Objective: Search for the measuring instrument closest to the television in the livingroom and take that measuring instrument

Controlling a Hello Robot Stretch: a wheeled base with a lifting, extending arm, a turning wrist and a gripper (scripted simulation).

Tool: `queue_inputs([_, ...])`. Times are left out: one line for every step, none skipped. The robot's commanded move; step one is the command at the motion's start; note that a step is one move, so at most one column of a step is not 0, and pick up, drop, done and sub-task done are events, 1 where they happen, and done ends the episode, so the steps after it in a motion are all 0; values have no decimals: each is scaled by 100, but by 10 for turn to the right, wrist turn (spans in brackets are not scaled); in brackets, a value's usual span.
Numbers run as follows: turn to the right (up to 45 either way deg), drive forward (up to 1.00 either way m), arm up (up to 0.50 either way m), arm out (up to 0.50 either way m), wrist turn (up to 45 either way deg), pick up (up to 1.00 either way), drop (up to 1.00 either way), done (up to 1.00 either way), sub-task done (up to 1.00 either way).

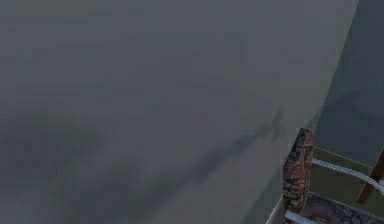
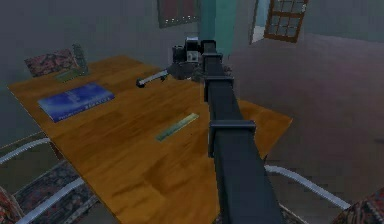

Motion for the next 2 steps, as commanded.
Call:
queue_inputs([0,0,-30,0,0,0,0,0,0])
queue_inputs([0,0,0,0,0,100,0,0,0])
